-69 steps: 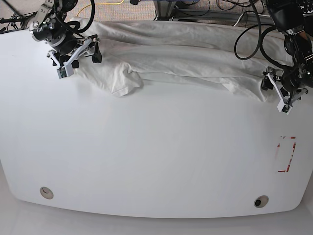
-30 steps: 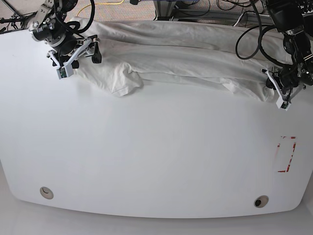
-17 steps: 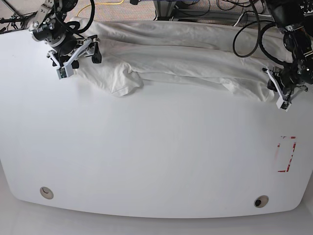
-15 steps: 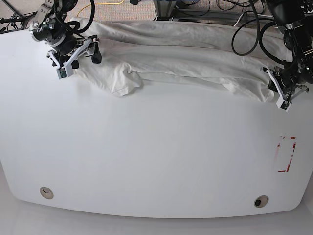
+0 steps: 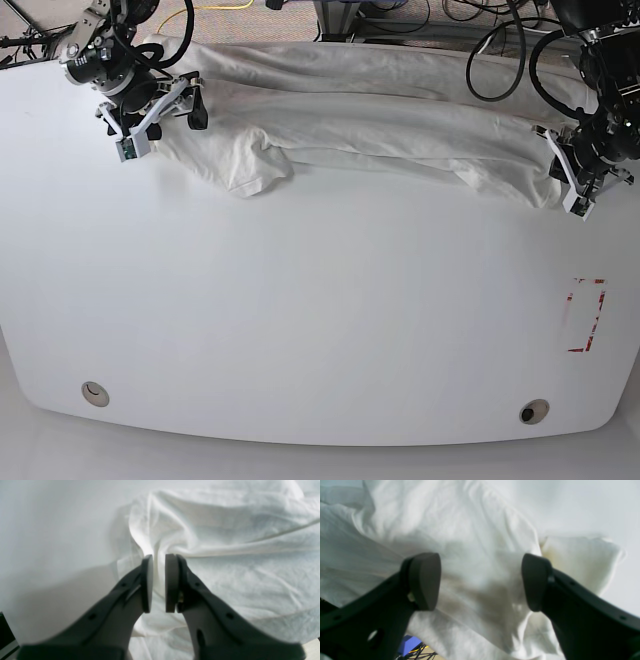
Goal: Fold the T-shirt properly
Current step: 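Lower the left gripper onto the shirt end and adjust its position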
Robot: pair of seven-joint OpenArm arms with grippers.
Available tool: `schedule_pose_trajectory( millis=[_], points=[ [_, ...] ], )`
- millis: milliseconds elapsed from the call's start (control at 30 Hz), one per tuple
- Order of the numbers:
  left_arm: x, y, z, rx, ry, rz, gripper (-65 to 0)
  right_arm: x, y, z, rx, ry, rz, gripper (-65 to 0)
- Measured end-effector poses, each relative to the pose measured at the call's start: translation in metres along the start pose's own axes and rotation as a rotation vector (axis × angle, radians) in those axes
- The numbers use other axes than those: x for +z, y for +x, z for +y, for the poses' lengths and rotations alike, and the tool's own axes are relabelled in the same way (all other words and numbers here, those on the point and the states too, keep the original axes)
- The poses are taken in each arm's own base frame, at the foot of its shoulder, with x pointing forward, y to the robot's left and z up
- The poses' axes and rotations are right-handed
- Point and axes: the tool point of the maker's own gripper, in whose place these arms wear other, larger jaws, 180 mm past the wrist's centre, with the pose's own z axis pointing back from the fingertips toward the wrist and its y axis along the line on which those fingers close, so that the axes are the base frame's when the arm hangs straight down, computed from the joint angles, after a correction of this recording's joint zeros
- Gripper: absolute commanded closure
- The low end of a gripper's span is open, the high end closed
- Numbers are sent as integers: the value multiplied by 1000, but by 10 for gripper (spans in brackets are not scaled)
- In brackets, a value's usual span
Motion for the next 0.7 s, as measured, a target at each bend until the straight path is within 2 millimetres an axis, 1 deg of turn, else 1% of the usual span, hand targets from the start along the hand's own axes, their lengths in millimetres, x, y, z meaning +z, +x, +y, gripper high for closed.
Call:
schedule_pose_trajectory(
  millis=[100, 200, 267, 333, 400, 467, 533, 600, 700],
  points=[
    [1, -1, 6, 29, 9, -12, -81, 0, 0, 0, 0, 0, 0, -480],
    [-1, -7, 16, 59, 24, 5, -144, 0, 0, 0, 0, 0, 0, -480],
    [-4, -12, 20, 82, 25, 28, -210, 0, 0, 0, 0, 0, 0, -480],
    [-7, -11, 23, 93, 23, 28, -271, 0, 0, 0, 0, 1, 0, -480],
    [-8, -7, 25, 103, 22, 15, -308, 0, 0, 0, -1, 1, 0, -480],
    [-7, -3, 29, 128, 24, -12, -332, 0, -1, 0, -1, 1, 2, -480],
    [-6, -2, 36, 149, 36, -23, -340, 0, -1, 0, 0, 0, 3, -480],
    [-6, -6, 40, 158, 42, -11, -339, 1, -2, -1, 1, -1, 5, -480],
    [-11, -13, 39, 175, 30, 9, -339, 1, -2, 0, 1, 0, 5, -480]
  ],
)
